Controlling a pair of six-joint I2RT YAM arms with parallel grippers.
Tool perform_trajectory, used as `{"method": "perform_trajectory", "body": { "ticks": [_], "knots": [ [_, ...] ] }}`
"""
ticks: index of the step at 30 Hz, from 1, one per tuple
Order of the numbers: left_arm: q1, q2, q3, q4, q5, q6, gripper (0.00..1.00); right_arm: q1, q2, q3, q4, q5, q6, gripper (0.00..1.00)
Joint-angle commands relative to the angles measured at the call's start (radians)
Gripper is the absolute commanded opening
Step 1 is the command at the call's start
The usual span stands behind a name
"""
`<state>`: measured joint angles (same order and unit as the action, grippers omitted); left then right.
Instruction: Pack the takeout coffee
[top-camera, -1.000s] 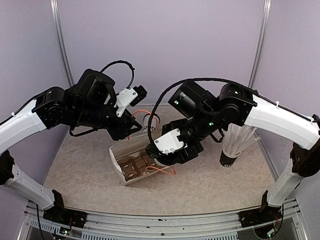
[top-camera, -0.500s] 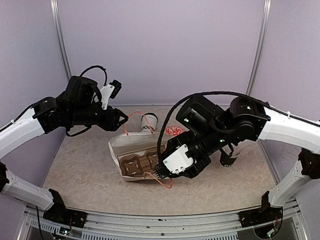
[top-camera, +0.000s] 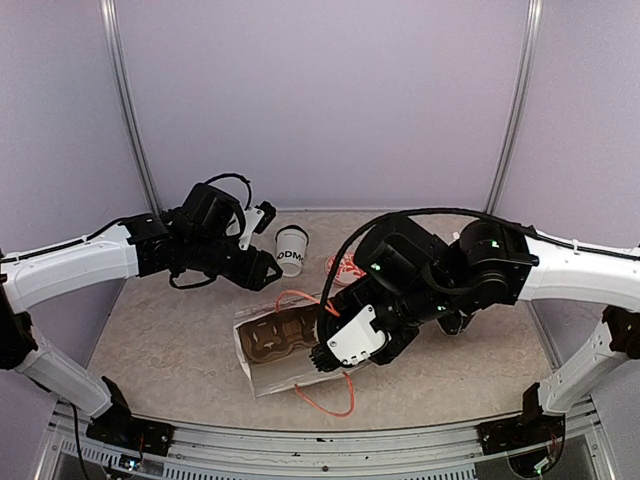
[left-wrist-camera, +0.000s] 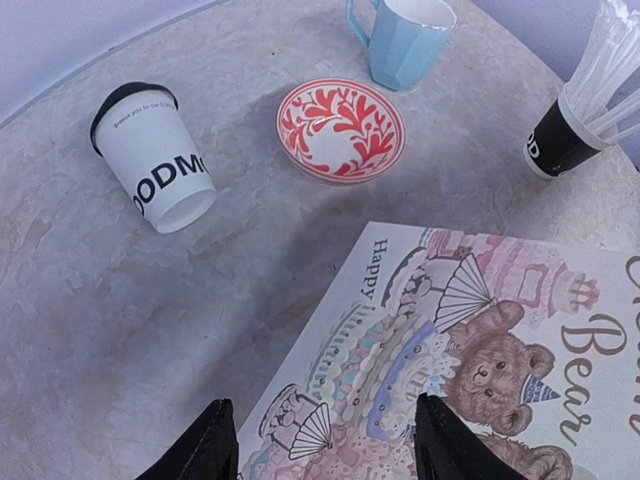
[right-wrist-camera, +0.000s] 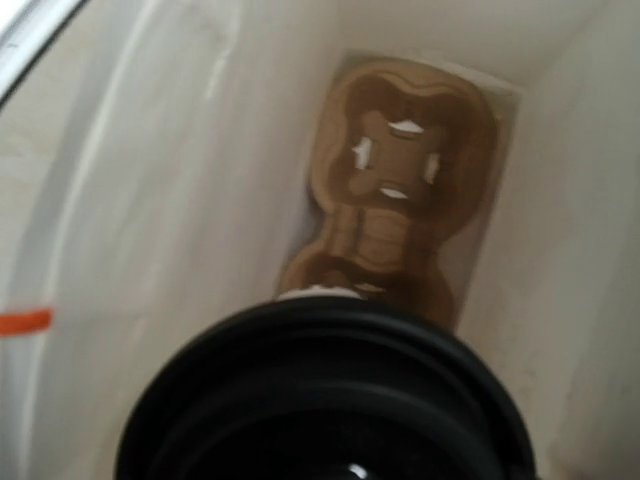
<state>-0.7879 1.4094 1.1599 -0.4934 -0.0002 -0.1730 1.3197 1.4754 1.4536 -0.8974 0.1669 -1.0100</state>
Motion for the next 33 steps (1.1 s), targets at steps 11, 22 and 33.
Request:
{"method": "perform_trajectory", "body": {
  "ticks": [11,22,33],
  "knots": [
    [0.077,0.161,-0.060,0.150,0.103,-0.060,0.58,0.015,-0.037,-0.075,0.221,0.174,-0.022,0.48],
    [0.084,0.201,-0.076,0.167,0.160,-0.038,0.55,0.034,-0.011,0.022,0.173,0.252,0.025,0.49],
    [0.097,0.196,-0.112,0.194,0.207,-0.022,0.53,0.074,0.003,0.024,0.139,0.213,0.055,0.49]
  ]
}}
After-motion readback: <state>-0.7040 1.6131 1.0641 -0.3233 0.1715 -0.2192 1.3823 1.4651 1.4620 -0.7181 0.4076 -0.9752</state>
